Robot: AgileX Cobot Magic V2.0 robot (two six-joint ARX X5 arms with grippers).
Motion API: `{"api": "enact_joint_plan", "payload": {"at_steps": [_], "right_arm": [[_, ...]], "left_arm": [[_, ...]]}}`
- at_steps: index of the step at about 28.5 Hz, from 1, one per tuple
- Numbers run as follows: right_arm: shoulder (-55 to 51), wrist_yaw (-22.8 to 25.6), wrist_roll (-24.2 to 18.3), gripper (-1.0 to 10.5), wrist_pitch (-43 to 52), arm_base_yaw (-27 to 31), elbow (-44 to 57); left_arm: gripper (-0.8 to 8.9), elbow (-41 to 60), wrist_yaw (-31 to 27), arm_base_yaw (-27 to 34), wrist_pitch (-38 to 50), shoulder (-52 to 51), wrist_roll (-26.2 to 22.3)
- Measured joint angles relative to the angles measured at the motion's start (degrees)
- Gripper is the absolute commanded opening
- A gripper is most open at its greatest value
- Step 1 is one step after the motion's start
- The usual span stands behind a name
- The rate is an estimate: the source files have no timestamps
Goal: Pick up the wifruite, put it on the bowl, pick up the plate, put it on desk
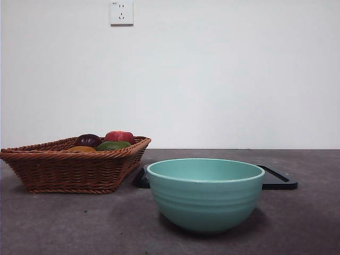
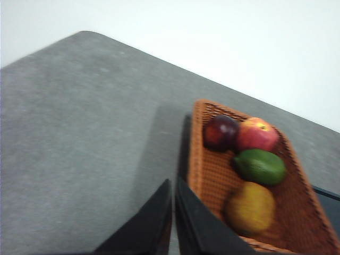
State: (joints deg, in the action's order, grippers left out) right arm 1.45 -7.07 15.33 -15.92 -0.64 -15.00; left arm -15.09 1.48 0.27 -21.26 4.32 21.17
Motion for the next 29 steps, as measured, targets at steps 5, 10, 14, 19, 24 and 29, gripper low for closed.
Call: {"api": "enact_joint_plan", "payload": {"at_steps": [5, 10, 14, 19, 24, 29], "right_arm": [[5.2, -3.5, 0.0, 0.1, -7.1, 0.0, -7.9], [12.9, -7.9, -1.7, 0.1, -15.8, 0.0, -16.2], [20.0, -12.3, -4.5, 0.1, -23.6, 0.0, -23.1], [27.3, -15.6, -7.0, 0.1, -30.1, -1.8, -30.3], [34.8, -17.0, -9.2, 0.1, -37.8, -8.6, -38.8], [39.8, -17.0, -11.5, 0.1, -43.8, -16.4, -42.8]], "left_arm": [[0.11, -6.8, 5.9, 0.0, -3.6, 6.1, -0.8], [0.11, -14.1, 12.9, 0.0, -9.2, 14.3, -4.3], [0.11, -20.3, 18.2, -0.6, -13.7, 20.6, -7.6], [0.11, -26.8, 22.4, -3.4, -19.7, 26.5, -10.7], [0.11, -34.5, 22.9, -10.0, -28.7, 32.5, -14.3], [0.11, -40.5, 23.1, -15.8, -35.9, 37.0, -17.2]]}}
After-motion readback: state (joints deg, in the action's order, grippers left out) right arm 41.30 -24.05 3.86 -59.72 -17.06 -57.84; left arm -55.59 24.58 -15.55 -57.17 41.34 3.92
